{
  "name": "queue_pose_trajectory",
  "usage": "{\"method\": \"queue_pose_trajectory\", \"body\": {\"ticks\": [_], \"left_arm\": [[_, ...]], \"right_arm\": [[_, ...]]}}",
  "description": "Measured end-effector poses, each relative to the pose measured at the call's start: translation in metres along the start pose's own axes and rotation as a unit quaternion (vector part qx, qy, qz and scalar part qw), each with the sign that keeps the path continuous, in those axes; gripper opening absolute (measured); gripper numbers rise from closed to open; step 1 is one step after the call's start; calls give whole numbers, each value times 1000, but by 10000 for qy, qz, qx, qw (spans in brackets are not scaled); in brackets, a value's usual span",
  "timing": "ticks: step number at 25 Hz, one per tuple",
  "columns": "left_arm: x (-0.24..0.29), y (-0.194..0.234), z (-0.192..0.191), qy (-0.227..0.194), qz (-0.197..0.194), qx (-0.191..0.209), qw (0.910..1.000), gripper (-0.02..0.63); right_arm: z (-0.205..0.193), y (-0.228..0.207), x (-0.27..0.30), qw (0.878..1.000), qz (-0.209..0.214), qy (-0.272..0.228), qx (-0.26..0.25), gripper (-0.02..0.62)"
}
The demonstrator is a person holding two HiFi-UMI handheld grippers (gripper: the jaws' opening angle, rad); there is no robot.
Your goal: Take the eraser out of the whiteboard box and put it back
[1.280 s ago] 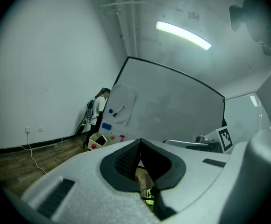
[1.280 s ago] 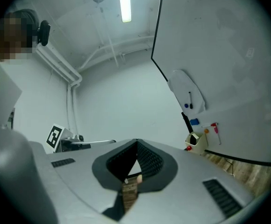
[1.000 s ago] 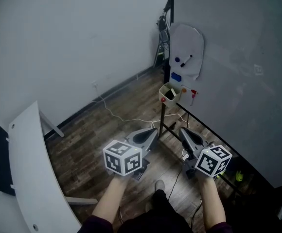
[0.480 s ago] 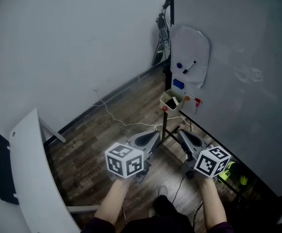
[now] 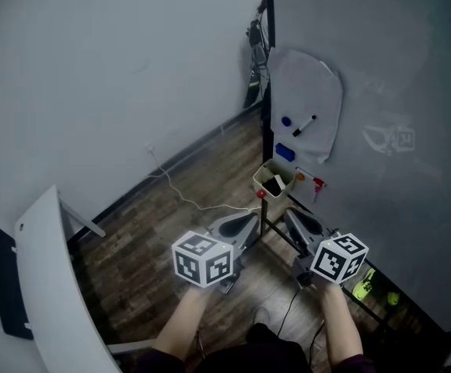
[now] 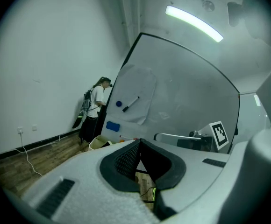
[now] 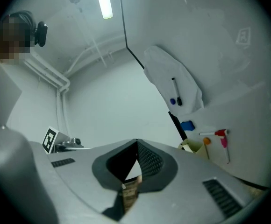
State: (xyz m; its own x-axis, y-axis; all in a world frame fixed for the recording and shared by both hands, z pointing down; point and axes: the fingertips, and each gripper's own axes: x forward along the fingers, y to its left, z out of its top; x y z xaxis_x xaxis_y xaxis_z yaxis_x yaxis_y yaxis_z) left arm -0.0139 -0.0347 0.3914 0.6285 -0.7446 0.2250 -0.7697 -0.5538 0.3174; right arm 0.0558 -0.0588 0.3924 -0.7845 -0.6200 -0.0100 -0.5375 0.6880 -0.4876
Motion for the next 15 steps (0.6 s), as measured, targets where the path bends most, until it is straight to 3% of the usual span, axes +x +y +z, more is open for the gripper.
{"method": "queue_pose_trajectory", "body": {"ticks": [15], "left_arm": [[62,34,22,61,-39,-92,9999,6]], "right_arm": [[26,-57,32,9999,-73,-10,111,3]]}}
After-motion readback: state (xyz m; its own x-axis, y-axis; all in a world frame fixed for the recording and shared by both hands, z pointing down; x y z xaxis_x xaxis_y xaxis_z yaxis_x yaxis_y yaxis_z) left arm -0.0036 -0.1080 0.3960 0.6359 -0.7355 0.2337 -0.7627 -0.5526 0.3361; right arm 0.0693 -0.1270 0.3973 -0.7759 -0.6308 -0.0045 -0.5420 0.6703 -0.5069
